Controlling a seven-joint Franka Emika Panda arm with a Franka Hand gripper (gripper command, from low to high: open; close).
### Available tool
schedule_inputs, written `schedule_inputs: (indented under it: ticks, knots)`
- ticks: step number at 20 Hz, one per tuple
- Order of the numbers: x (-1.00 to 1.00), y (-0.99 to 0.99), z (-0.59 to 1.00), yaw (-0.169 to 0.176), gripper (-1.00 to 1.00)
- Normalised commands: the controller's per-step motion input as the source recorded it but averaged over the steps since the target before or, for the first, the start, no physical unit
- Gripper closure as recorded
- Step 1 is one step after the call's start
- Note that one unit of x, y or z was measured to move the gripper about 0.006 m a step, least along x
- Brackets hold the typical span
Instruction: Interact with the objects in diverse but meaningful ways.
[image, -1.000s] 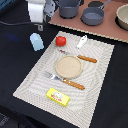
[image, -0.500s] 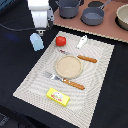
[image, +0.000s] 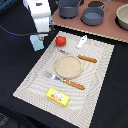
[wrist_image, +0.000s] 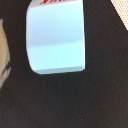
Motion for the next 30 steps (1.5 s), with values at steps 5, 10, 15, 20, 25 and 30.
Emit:
schedule_inputs:
  ticks: [5, 10, 15, 20, 25, 30]
  knots:
    - [-0.47, 0.02, -0.27, 0.070, -1.00]
    - [-0.46, 0.00, -0.29, 0.059, -1.00]
    - [-0.34, 0.01, -0.28, 0.052, -1.00]
    - [-0.07, 0.02, -0.24, 0.008, -1.00]
    - [-0.07, 0.00, -0.28, 0.001, -1.00]
    - [-0.07, 0.00, -0.18, 0.003, 1.00]
